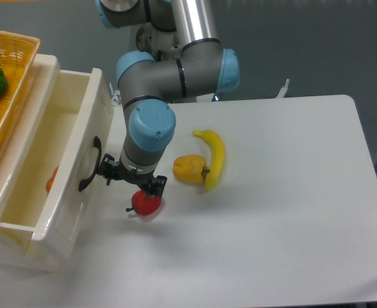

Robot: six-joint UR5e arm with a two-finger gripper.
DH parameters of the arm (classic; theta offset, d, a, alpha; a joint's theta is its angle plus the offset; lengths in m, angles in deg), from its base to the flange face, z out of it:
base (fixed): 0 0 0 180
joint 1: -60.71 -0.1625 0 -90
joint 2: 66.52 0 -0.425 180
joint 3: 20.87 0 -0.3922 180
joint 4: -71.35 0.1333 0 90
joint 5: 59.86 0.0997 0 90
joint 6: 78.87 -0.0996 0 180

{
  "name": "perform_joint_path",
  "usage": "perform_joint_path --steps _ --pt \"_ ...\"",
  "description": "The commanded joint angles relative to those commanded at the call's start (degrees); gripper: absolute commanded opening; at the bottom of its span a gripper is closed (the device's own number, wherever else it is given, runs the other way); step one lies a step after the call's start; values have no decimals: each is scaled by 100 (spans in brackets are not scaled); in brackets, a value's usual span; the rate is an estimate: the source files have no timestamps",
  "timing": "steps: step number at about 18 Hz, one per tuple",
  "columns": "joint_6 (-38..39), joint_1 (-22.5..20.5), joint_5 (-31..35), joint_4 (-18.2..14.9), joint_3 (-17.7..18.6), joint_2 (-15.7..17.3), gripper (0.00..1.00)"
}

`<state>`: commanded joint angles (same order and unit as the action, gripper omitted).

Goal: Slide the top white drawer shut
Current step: 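Push the drawer front with the gripper, sliding the drawer into the cabinet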

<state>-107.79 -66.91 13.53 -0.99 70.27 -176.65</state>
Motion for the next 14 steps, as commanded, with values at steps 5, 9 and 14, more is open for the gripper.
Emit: perform_joint_path --steps 5,9,14 --pt "0 114 9 9 -9 0 100" --pt "-18 255 123 44 -17 0 100" --pt "-18 290 132 35 -53 0 100"
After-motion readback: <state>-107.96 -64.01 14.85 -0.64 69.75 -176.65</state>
